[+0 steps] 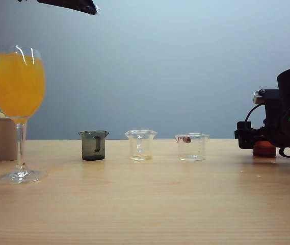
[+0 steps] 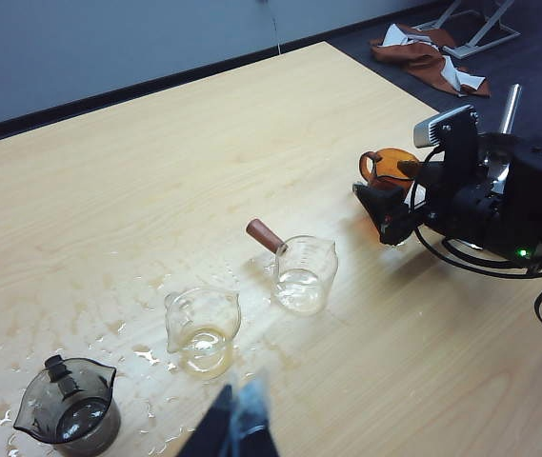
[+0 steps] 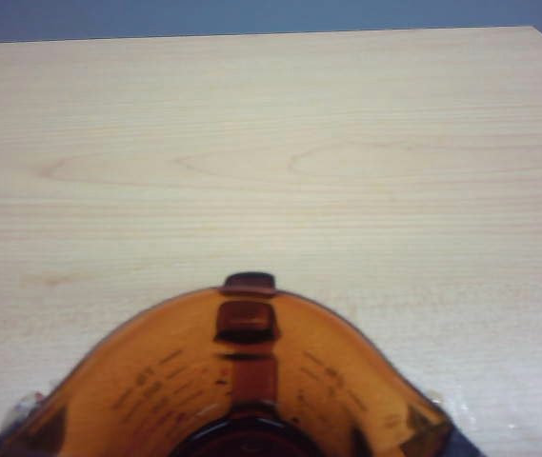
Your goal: Pick up the fourth measuring cup from the left, pour the grenadine inside into the goblet, and finally put the measuring cup back in its original place.
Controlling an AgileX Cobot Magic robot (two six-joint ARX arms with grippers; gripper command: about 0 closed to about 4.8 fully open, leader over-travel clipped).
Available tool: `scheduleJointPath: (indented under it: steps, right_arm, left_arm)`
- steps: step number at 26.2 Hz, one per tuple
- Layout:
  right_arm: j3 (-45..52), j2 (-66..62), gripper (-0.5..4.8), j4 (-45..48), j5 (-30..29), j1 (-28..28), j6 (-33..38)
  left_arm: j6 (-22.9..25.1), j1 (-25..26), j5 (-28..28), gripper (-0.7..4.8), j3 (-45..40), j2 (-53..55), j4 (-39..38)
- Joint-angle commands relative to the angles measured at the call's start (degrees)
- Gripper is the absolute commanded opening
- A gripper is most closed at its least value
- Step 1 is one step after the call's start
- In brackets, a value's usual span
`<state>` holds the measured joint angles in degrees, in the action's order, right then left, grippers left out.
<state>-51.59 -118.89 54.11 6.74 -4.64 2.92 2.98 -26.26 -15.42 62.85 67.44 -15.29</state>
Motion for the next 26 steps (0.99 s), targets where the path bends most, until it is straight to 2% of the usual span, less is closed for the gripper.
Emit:
scheduleJointPath:
  steps: [1, 10, 11, 15, 17, 26]
  right_arm:
    - [-0.8, -0.7, 4.79, -0.7, 2.4, 0.0, -0.2]
    - [-0.8, -1.2, 4.75, -0.1, 2.4, 0.0, -0.1]
    - [-0.8, -1.2, 4.58, -0.1, 2.4, 0.0, -0.1]
    - [-0.8, -1.2, 2.78, -0.1, 2.3, 0.0, -0.1]
    - [-0.8, -1.2, 2.42, -0.1, 2.2, 0.0, -0.1]
    - [-0.8, 0.2, 2.41, 1.0, 1.5, -0.1, -0.1]
  left_arm:
    - [0.0, 0.0, -0.2, -0.04, 0.3, -0.2, 0.8]
    - [0.0, 0.0, -0.2, -0.04, 0.3, -0.2, 0.8]
    - [0.0, 0.0, -0.2, -0.04, 0.3, -0.2, 0.8]
    - [0.0, 0.0, -0.2, -0.04, 0.3, -0.2, 0.8]
    - [0.0, 0.0, -0.2, -0.04, 0.3, -0.2, 0.8]
    - [0.0, 0.0, -0.2, -0.04, 0.3, -0.2, 0.8]
